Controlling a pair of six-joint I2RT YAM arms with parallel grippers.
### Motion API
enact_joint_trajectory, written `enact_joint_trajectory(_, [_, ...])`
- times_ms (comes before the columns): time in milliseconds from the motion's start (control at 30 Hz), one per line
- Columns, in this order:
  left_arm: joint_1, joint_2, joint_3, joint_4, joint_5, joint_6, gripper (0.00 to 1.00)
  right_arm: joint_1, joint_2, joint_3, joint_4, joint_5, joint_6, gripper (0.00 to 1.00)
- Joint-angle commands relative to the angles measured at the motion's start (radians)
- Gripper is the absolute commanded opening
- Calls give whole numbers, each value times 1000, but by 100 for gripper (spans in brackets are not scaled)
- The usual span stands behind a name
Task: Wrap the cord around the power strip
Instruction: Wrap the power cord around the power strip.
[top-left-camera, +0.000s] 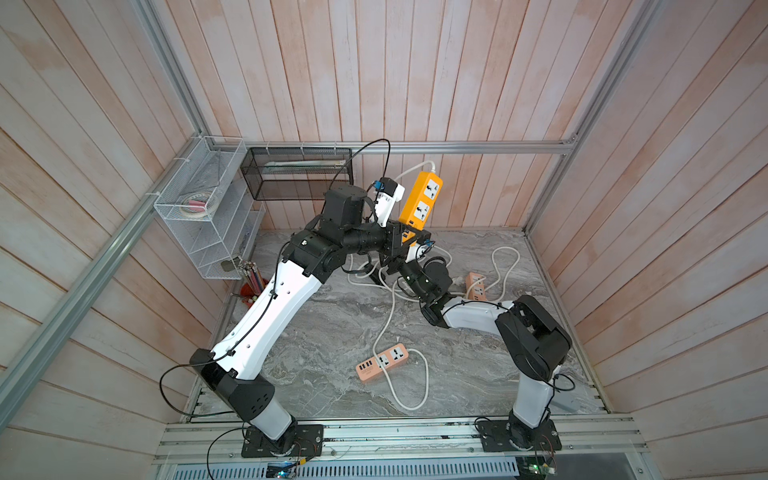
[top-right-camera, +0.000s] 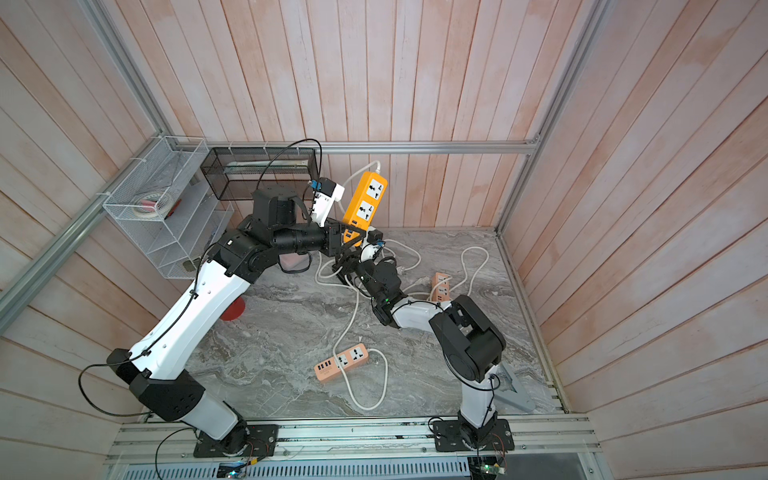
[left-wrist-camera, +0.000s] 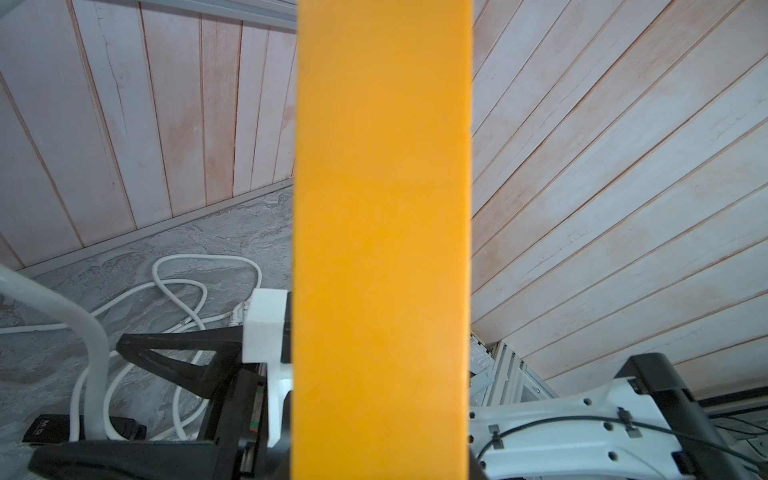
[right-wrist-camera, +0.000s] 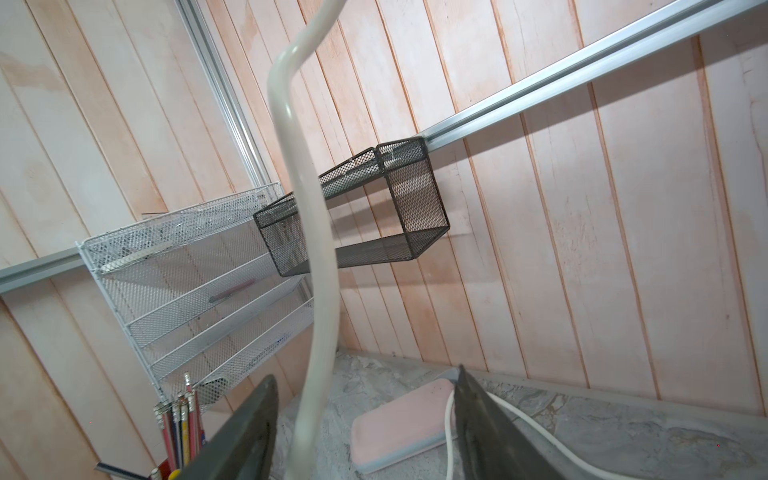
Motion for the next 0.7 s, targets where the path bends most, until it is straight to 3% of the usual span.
enact_joint_trajectory(0, [6,-7,45,47,6,0,10,5,55,36,-5,52,-26,62])
enact_joint_trajectory(100, [18,-14,35,51,3,-5,9,6,74,36,9,82,-39,49])
enact_joint_trajectory(333, [62,-23,21,51,11,10,8,6,15,-44,-13,70,-145,2])
enact_joint_trajectory(433, [123,-15,49,2,-17,67,8,7,-69,-137,-77,60,-238,0])
enact_joint_trajectory(667, [228,62,88,-119,-311,293,8,17,-337,-339,-307,160,-505,0])
